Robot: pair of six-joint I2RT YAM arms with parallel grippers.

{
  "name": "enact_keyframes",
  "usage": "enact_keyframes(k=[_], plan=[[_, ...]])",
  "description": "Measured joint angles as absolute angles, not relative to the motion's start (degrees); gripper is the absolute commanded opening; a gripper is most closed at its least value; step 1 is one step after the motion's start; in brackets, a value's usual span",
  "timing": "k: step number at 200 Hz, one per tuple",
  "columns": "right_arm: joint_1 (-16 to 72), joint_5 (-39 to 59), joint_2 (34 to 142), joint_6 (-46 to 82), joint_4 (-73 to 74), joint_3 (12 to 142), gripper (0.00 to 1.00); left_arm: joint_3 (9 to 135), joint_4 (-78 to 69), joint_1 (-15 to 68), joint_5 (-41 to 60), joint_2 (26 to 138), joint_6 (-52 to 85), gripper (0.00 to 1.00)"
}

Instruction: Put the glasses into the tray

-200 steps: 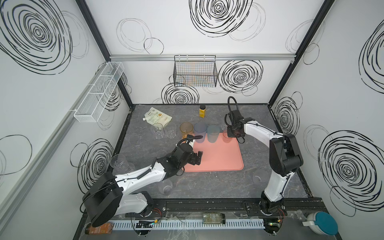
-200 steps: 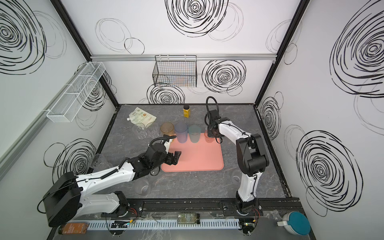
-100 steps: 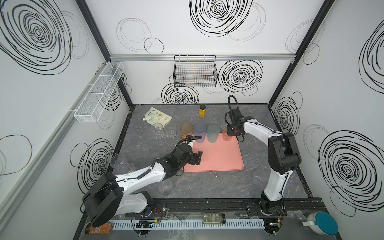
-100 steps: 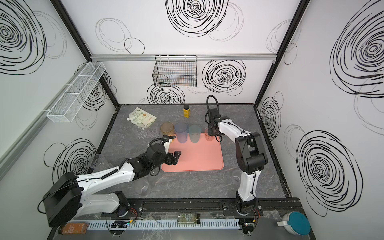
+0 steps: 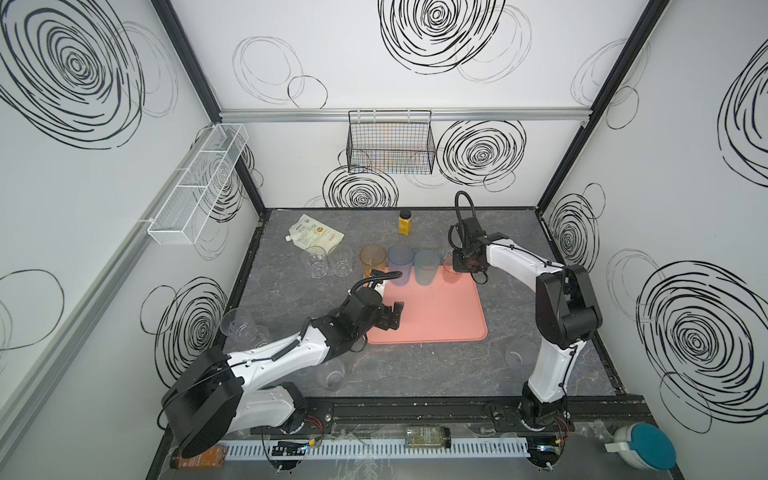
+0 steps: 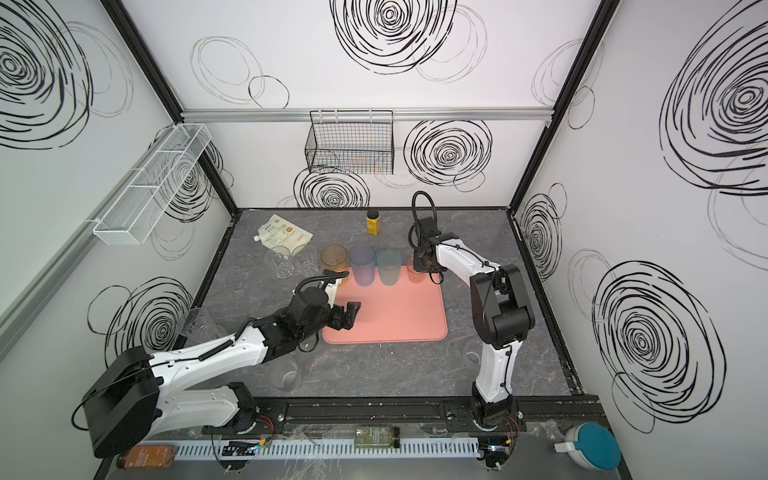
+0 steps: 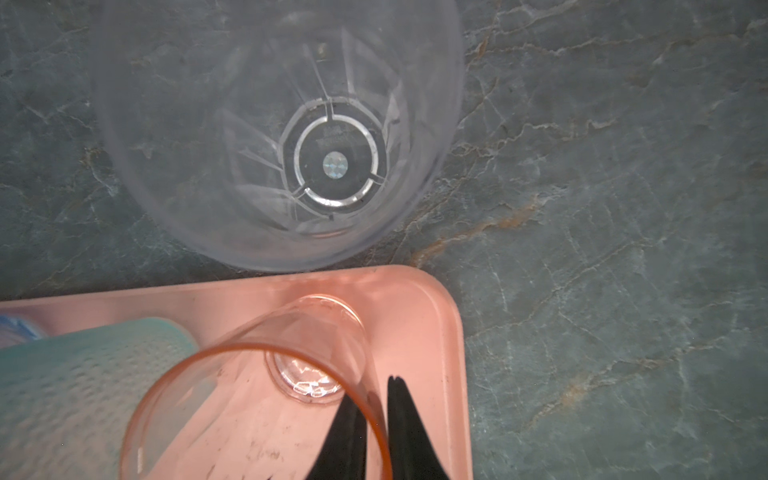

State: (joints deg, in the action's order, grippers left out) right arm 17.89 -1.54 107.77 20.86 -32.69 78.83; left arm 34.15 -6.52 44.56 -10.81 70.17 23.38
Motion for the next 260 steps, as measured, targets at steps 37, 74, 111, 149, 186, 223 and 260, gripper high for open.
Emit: enact_keyframes(k=[37,74,111,149,186,223,260], plan=[[17.9,-0.3,107.7,20.9,-33.0,79.1,0.43,34.0,-6.5,44.6,-10.8,69.1,23.4,0.96],[17.9,0.5,104.5,20.8,-34.4,79.8,0.51,32.2,-7.3,44.6,-14.2,62.9,24.4,0.96],[17.9,3.7,96.7,21.0,-35.0,78.7,0.56,32.3,-2.8,44.4,-25.7,54.9,25.3,0.96],[17.9,5.1,91.3,21.8,-34.8,74.4,0.57,35.2,6.1,40.9,-31.8,49.1,27.0,0.96],[19.6,5.2,89.2,22.3,-34.3,69.3,0.57,35.0,10.3,33.8,-29.4,40.4,29.8,0.96],[23.1,5.1,86.6,22.0,-33.1,68.3,0.58,38.2,14.5,32.7,-27.1,48.0,28.5,0.96],[28.0,4.9,84.6,22.0,-30.7,68.3,0.60,41.3,17.2,30.0,-20.3,54.5,24.3,0.97]])
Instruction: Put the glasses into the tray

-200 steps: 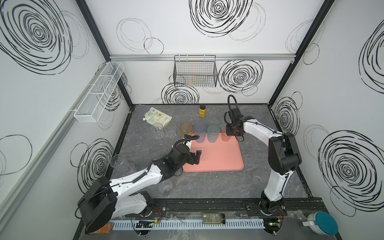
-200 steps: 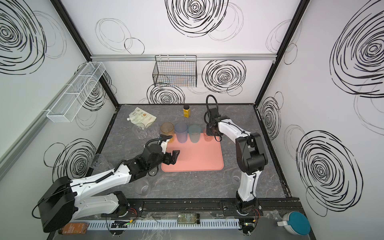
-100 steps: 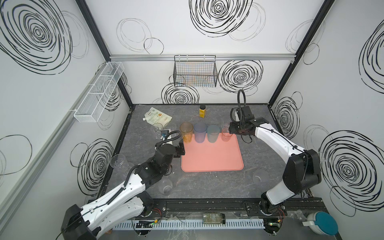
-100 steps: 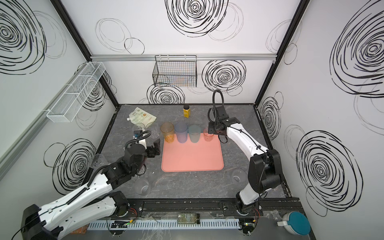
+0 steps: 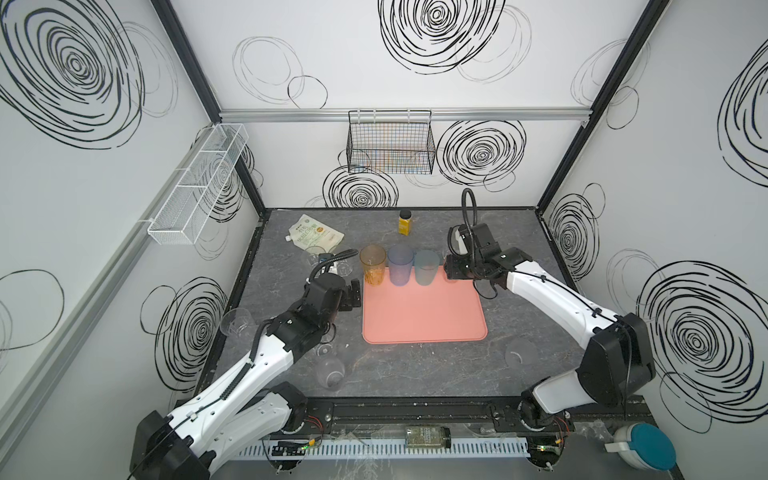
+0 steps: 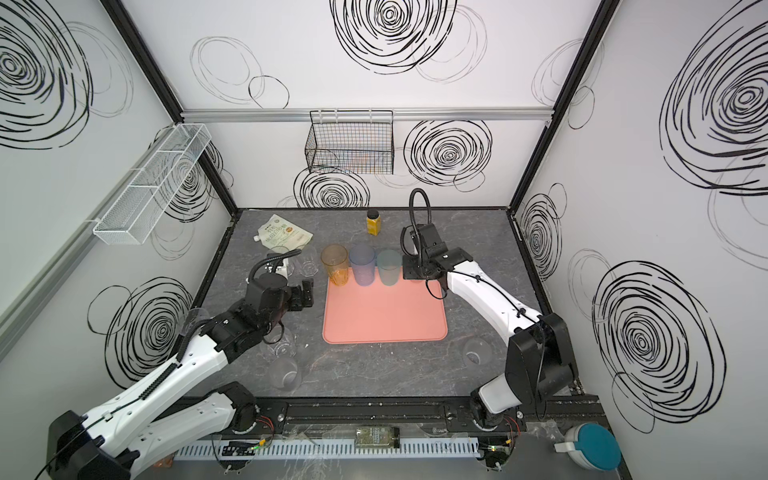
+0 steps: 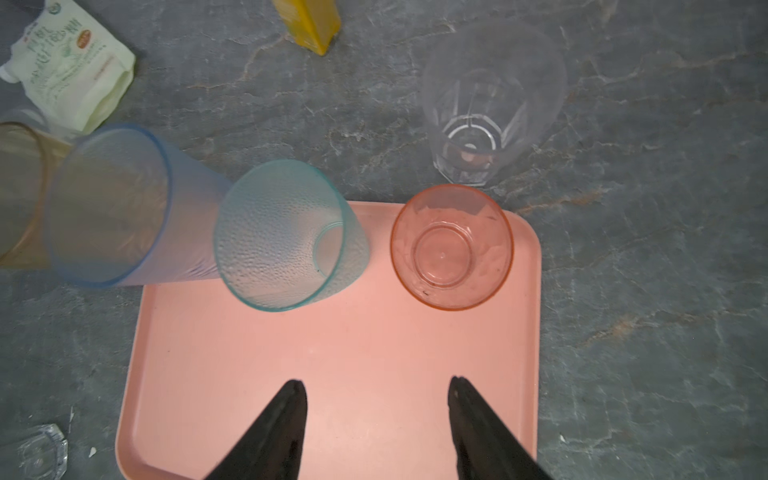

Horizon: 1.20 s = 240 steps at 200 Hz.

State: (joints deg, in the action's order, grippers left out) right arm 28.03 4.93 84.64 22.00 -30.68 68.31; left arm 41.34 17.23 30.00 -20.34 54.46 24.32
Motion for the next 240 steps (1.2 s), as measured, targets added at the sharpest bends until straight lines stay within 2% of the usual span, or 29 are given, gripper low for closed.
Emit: enact_keyframes(k=[28,101,148,177,240], plan=[[33.2,4.8,83.9,22.4,-28.6,68.3,0.60,43.9,17.9,28.4,-16.5,57.1,22.4,0.97],[43.4,3.0,85.4,27.4,-25.8,67.8,0.60,43.5,17.5,30.3,-15.3,58.4,21.5,0.96],[47.2,4.5,89.5,31.5,-22.5,66.3,0.60,42.6,18.2,18.4,-14.1,54.3,23.9,0.96],[52.0,4.4,94.4,33.0,-24.0,70.7,0.61,42.6,20.1,17.0,-18.8,54.3,25.4,0.96],[63.5,6.4,100.1,37.0,-24.9,79.5,0.61,40.2,18.9,12.8,-22.5,53.3,28.0,0.96]])
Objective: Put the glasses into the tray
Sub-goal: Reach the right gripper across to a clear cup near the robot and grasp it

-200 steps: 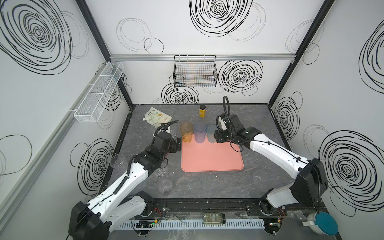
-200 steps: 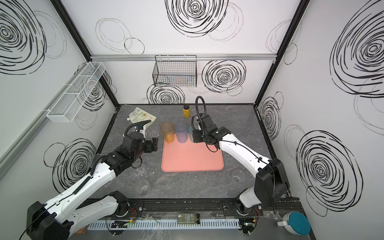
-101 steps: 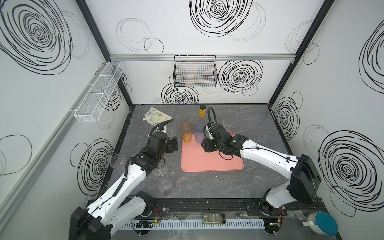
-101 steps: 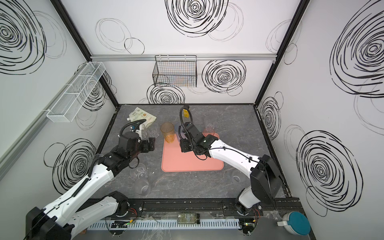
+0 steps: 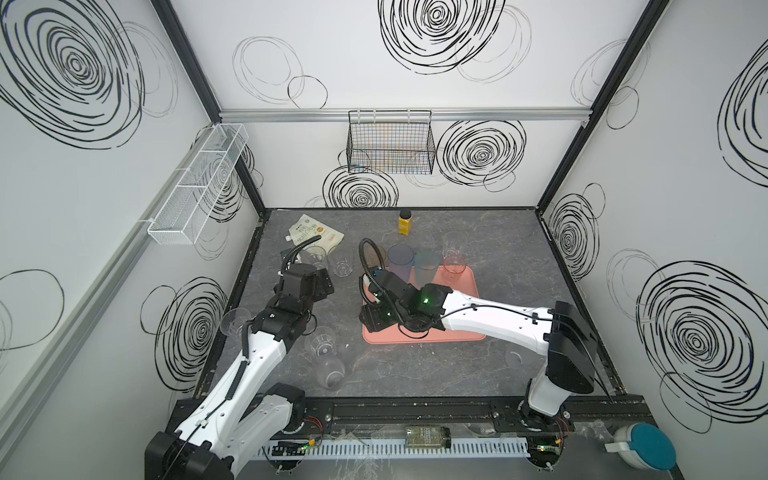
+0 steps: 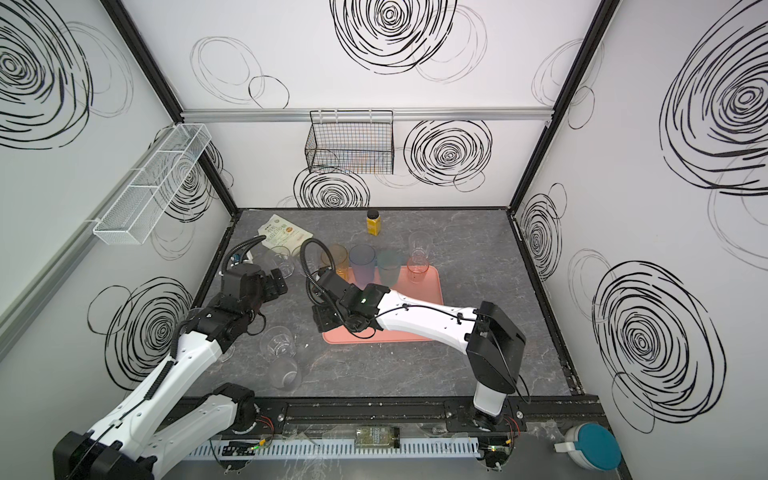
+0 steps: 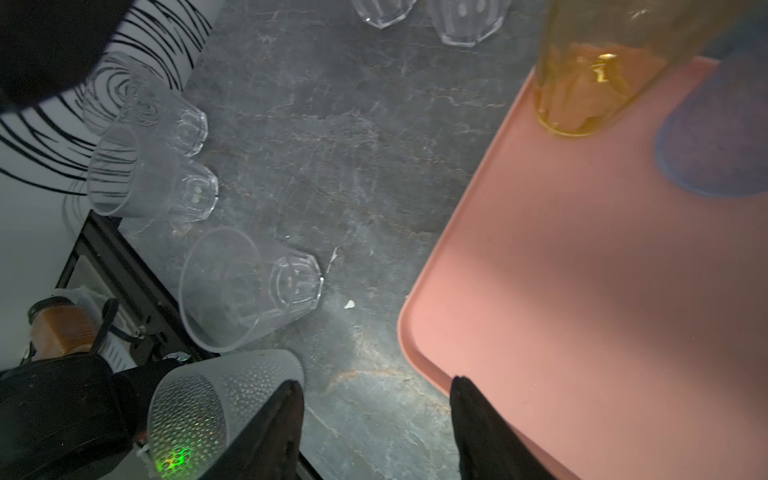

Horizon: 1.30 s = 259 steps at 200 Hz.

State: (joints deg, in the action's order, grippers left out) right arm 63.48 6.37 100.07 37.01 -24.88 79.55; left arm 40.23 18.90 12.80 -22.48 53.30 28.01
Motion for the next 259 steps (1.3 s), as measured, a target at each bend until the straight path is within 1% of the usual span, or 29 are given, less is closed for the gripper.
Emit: enact_keyframes(k=[36,81,102,136,180,208,241,259], plan=[[65.4,9.7,107.3,38.7,-23.8,83.7,0.61,43.7,19.5,11.6,-25.2,54.0,26.8,0.96],[65.9,11.0,112.4,42.1,-19.7,85.7,0.61,49.5,15.5,5.1,-26.0,58.8,22.1,0.97],[66.0,10.1,113.1,42.5,-18.5,86.2,0.61,49.5,14.4,3.9,-22.4,62.6,21.4,0.98],[65.6,8.8,112.0,42.3,-17.9,84.8,0.61,49.5,13.5,0.6,-12.9,68.8,21.4,0.99],[65.2,8.2,109.5,38.3,-19.7,84.1,0.62,47.7,10.0,-1.1,-7.7,68.4,21.5,0.97],[64.8,8.8,109.4,36.1,-20.4,84.1,0.62,47.5,7.8,-2.0,-1.8,68.6,22.7,0.97],[64.5,10.8,109.7,34.5,-20.3,84.4,0.61,48.7,6.2,-1.9,-0.7,69.9,23.0,0.96],[64.4,12.2,112.7,33.5,-21.3,88.5,0.61,48.6,5.7,-2.7,-0.1,71.1,23.6,0.97]])
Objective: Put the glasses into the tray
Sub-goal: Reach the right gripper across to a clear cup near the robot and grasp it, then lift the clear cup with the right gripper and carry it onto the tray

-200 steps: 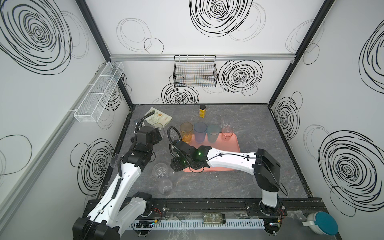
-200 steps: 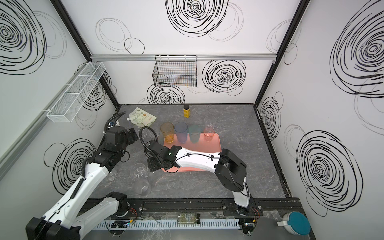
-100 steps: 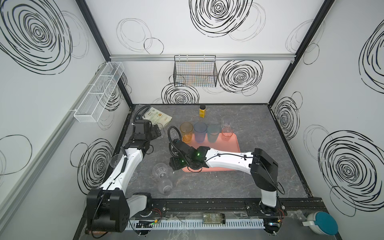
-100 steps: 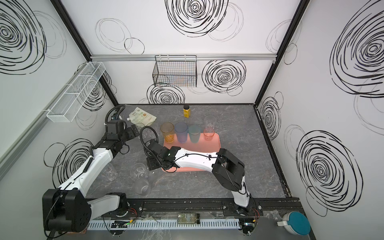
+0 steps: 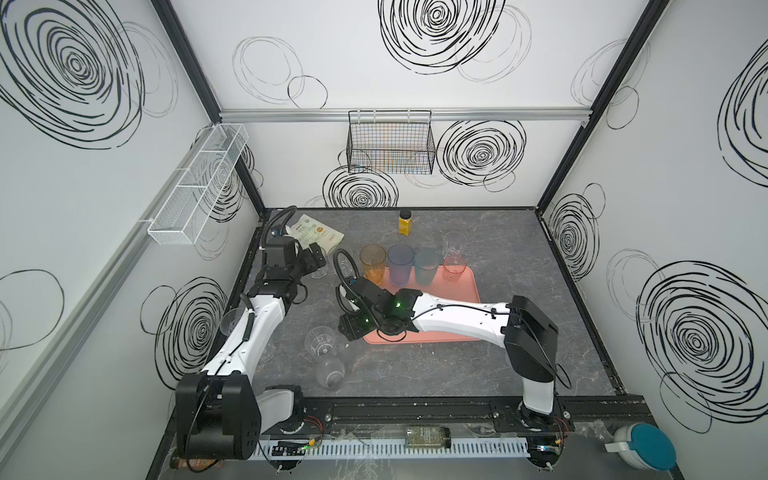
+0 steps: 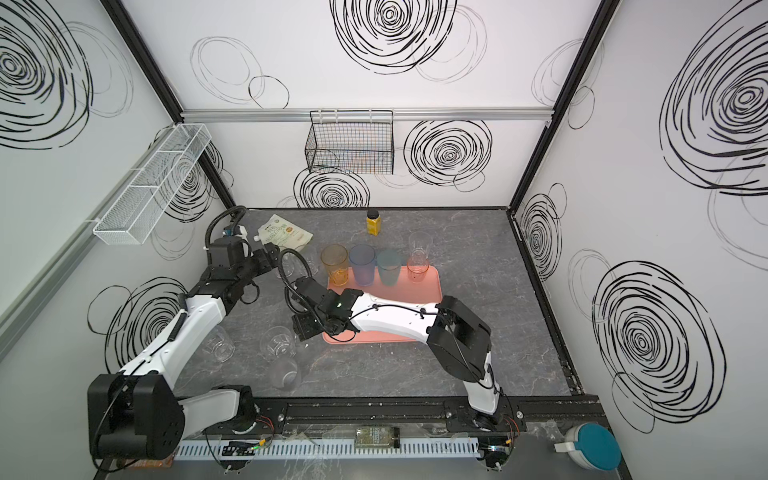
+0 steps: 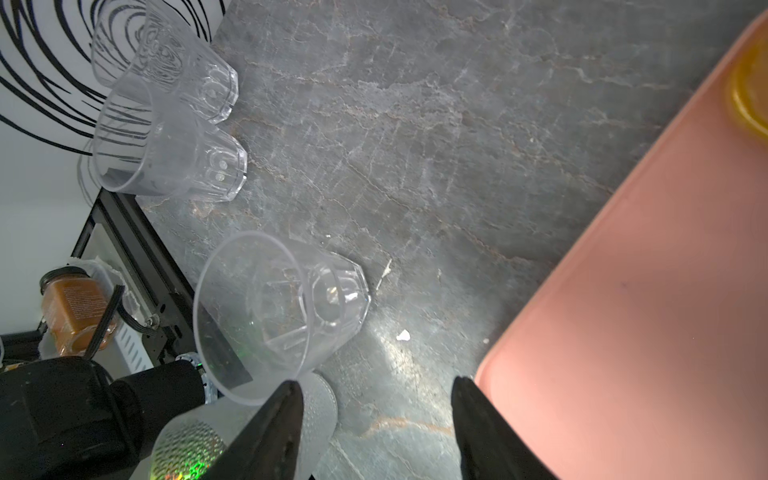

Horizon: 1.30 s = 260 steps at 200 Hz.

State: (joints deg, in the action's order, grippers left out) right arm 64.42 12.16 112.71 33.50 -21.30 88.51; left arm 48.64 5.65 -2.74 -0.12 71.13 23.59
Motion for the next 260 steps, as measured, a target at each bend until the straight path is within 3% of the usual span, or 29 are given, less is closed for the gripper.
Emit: enact_keyframes(k=[31,118,166,213,260], plan=[[64.9,13.4,118.4,32.1,-22.2,94.7,0.61,48.4,5.1,-4.3,1.5,73.5,25.0,0.97],[65.2,11.5,120.9,29.4,-25.6,96.2,0.56,48.1,4.5,-4.4,0.0,70.9,25.1,0.96],[64.9,8.3,124.3,27.4,-28.9,102.0,0.34,46.7,4.5,-4.4,-1.0,69.5,24.1,0.96],[64.8,6.1,125.8,26.8,-30.6,103.5,0.06,46.6,3.9,-5.5,-1.0,67.7,24.0,0.96],[63.7,4.7,125.8,27.3,-31.1,104.3,0.00,46.5,2.5,-5.7,0.0,66.4,24.0,0.96]])
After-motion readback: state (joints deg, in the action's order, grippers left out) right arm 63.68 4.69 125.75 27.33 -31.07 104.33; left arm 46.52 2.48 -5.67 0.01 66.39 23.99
